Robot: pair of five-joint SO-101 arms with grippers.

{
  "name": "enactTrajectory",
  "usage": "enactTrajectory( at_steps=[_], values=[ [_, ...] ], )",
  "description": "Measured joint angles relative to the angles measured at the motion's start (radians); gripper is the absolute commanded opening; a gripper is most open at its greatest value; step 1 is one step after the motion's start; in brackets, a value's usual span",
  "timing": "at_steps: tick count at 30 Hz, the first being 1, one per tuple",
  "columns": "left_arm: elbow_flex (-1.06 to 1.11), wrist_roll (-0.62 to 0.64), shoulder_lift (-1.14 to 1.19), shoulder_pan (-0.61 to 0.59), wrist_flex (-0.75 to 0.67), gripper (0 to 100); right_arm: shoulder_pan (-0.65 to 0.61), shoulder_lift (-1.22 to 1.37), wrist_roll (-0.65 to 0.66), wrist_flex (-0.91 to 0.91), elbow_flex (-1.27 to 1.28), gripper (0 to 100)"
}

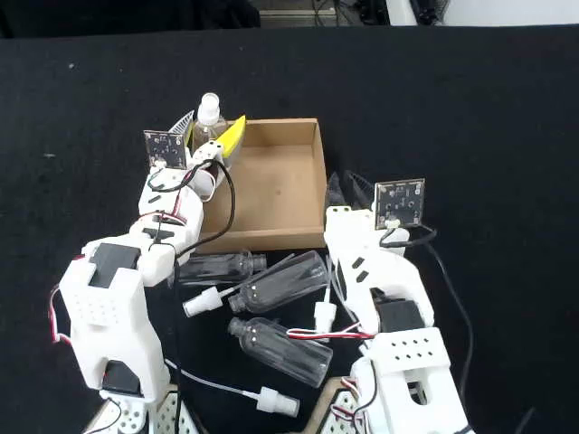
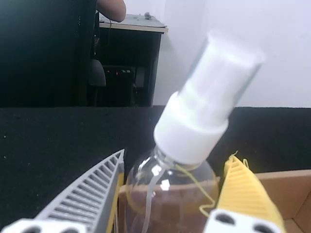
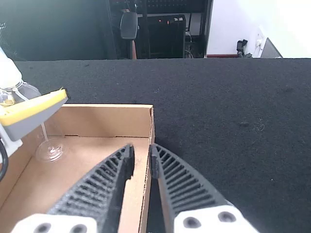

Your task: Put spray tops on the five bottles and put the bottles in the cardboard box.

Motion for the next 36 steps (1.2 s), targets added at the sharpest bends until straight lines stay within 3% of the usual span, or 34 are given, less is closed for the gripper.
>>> enactTrajectory(
  at_steps=[26,36],
  values=[
    [0.002,0.000,-0.015,0.000,0.002,23,0.000,0.000,0.000,0.000,0.000,5.0],
    [0.101,0.000,-0.186,0.000,0.051,23,0.000,0.000,0.000,0.000,0.000,5.0]
  ],
)
